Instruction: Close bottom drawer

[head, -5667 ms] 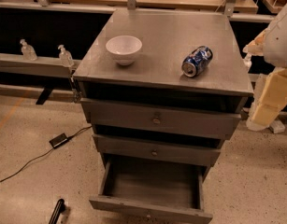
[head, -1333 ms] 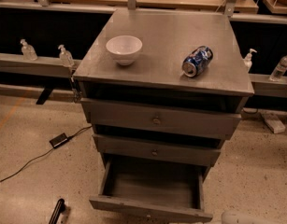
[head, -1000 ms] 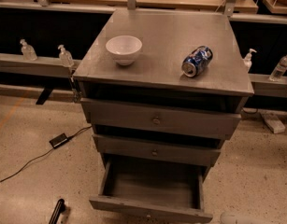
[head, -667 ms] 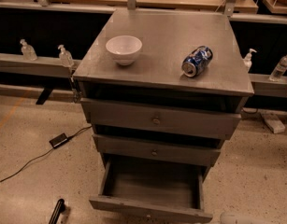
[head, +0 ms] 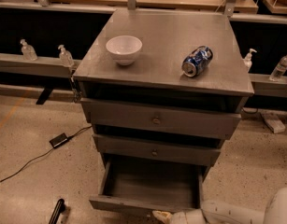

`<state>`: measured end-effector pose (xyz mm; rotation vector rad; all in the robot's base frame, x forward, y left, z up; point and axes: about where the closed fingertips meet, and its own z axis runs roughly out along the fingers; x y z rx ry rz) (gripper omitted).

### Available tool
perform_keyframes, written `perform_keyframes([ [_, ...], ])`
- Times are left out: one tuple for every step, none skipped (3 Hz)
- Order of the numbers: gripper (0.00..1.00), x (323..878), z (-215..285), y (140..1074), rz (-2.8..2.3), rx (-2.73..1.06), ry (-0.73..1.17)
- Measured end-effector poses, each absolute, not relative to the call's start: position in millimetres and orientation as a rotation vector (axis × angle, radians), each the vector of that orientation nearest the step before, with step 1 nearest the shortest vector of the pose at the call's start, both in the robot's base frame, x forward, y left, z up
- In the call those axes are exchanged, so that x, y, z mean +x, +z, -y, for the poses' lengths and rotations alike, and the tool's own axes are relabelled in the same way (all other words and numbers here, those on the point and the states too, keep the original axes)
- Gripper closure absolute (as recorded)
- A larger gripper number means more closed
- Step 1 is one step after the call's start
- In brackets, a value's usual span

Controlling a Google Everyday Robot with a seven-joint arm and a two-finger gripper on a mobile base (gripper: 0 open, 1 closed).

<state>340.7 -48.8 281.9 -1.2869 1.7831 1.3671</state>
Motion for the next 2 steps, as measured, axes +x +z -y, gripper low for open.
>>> perform_keyframes([
  [0.00, 340.7, 48.8, 281.9, -1.783, -1.287, 1.367],
  [0.25, 351.8, 50.8, 242.5, -1.685, -1.315, 1.299],
])
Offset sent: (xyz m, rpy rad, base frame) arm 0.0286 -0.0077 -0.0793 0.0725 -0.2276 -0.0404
